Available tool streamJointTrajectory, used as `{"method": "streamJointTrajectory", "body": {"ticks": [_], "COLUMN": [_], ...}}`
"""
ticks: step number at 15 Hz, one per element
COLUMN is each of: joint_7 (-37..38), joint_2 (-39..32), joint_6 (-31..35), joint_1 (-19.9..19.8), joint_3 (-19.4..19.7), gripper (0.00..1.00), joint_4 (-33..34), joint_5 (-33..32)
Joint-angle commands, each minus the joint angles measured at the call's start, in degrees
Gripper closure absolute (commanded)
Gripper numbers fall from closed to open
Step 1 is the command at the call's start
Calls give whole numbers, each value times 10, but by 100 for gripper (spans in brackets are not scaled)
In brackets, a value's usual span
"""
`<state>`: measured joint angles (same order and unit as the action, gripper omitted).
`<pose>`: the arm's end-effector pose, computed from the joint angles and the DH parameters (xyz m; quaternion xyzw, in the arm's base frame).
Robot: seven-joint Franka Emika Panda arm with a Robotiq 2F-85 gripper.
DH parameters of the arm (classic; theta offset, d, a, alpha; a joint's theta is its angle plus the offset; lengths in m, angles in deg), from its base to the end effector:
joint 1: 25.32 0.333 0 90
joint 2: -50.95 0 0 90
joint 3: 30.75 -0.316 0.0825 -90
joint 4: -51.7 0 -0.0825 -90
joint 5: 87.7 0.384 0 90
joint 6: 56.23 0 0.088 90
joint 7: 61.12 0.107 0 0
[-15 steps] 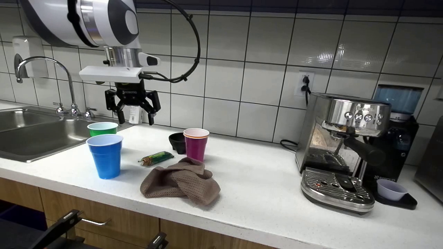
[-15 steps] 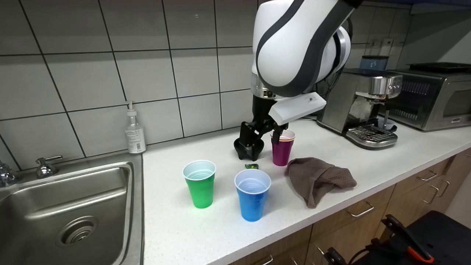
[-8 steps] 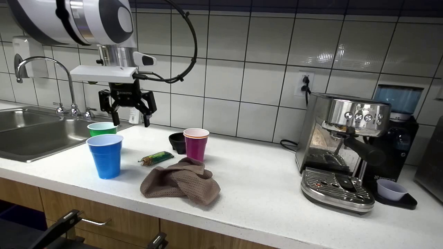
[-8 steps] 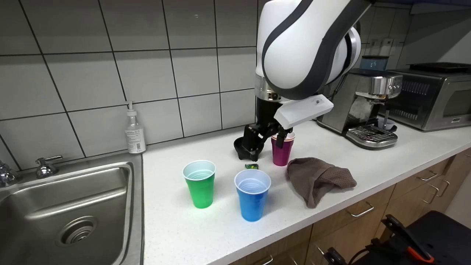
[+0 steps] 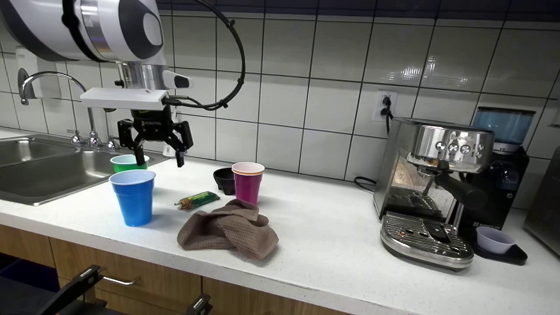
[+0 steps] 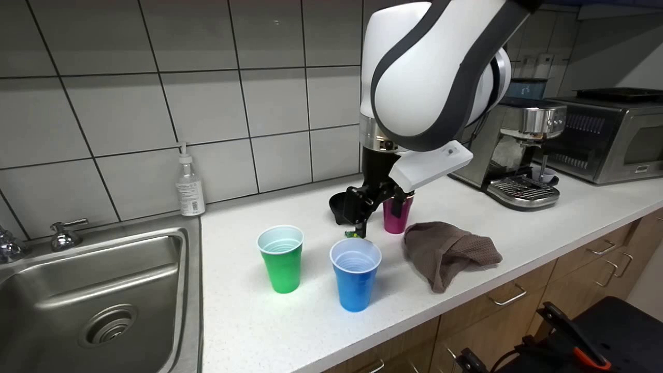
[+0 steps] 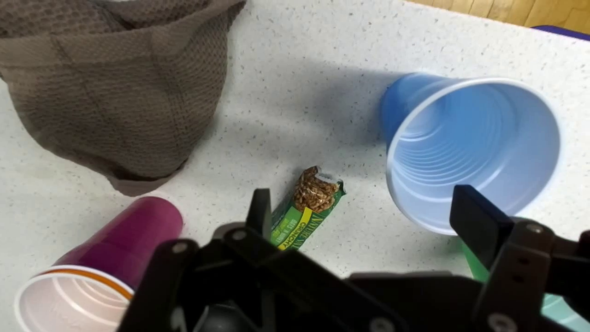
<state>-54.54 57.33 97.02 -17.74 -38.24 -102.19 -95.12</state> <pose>0.4055 0.1121 0.2784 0.9895 0.1298 0.0556 0.0293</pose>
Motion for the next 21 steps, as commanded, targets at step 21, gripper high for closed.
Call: {"method": "streamJointTrajectory", "body": {"ticks": [21], "joint_7": [43], "joint_2": [-67], "joint_6": [56], "joint_1": [6], "joint_3": [-15], "gripper": [26], "joint_4": [1], "joint_5": [-16]}}
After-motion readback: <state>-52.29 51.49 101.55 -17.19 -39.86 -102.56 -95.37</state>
